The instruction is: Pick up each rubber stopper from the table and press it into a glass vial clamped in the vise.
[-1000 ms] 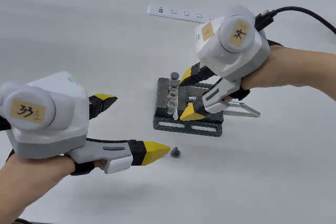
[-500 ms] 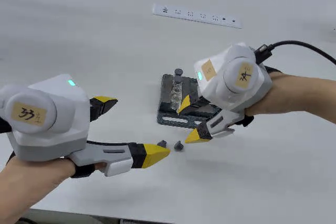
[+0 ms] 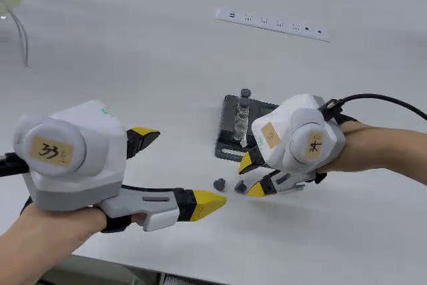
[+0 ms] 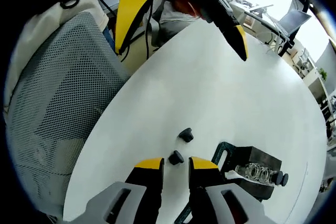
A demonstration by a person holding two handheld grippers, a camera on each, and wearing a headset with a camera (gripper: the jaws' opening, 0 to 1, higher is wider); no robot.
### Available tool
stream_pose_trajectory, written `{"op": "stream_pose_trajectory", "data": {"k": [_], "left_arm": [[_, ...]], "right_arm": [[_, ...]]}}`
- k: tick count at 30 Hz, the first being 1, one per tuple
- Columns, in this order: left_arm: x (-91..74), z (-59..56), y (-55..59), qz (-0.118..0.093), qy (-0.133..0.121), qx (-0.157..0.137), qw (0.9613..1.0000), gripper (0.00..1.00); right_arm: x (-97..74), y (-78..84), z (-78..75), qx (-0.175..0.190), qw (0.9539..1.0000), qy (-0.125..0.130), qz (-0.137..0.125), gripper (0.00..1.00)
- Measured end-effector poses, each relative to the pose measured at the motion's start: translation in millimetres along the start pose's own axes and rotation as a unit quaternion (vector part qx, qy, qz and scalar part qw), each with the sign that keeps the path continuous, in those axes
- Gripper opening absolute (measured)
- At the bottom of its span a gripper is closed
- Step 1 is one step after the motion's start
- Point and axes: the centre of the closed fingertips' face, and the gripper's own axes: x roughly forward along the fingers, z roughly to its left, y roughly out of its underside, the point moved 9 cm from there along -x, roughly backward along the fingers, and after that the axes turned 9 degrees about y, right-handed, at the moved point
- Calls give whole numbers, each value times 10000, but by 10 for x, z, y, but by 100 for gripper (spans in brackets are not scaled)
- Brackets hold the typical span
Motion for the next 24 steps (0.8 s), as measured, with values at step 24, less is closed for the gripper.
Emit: {"op": "stream_pose_trajectory", "data": {"k": [24], "left_arm": [[42, 17, 40, 35, 34, -73, 10000, 87]], "right_arm": [[85, 78, 6, -136, 9998, -37, 131, 7]]}}
